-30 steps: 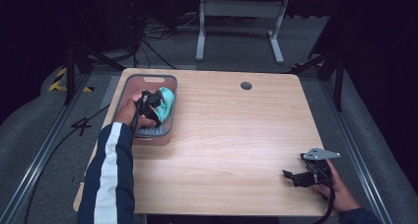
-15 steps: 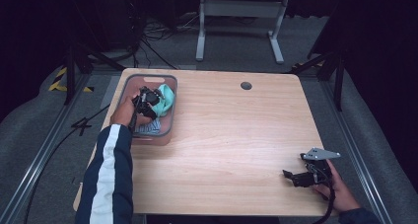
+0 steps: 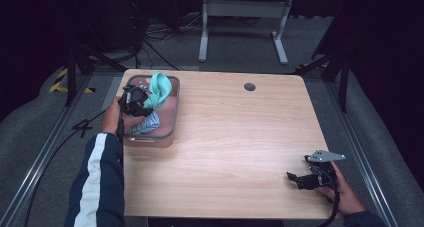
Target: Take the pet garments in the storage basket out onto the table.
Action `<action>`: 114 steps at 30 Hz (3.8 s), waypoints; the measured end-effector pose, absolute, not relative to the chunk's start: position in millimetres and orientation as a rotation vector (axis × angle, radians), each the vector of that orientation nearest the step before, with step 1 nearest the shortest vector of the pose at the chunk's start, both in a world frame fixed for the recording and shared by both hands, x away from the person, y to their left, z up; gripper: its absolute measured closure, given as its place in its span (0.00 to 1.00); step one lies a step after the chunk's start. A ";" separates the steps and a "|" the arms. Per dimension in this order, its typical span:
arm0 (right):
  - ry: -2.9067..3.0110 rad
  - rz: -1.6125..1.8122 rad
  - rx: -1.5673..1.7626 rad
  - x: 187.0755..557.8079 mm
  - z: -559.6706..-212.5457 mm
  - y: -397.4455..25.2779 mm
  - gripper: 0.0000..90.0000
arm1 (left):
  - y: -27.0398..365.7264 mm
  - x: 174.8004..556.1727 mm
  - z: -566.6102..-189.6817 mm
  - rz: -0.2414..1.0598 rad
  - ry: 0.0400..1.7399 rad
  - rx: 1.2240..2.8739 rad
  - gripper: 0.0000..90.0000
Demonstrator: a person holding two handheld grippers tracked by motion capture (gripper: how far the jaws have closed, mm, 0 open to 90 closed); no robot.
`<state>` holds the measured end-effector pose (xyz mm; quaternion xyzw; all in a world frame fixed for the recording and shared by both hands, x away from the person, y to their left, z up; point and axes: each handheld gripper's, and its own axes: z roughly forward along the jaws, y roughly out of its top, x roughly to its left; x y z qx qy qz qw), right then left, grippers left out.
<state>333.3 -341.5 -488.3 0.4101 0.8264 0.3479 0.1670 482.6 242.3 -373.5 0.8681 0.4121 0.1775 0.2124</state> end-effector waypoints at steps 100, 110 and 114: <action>2.351 0.990 1.163 333.5 -488.3 -341.6 0.01 | 28.6 430.1 -378.6 0.363 0.536 2.381 0.81; 2.352 0.990 1.168 333.3 -488.3 -341.5 0.01 | 20.2 434.0 -404.8 0.316 0.569 2.416 0.80; 2.352 0.990 1.167 333.3 -488.3 -341.5 0.01 | 17.1 433.3 -413.9 0.307 0.561 2.433 0.79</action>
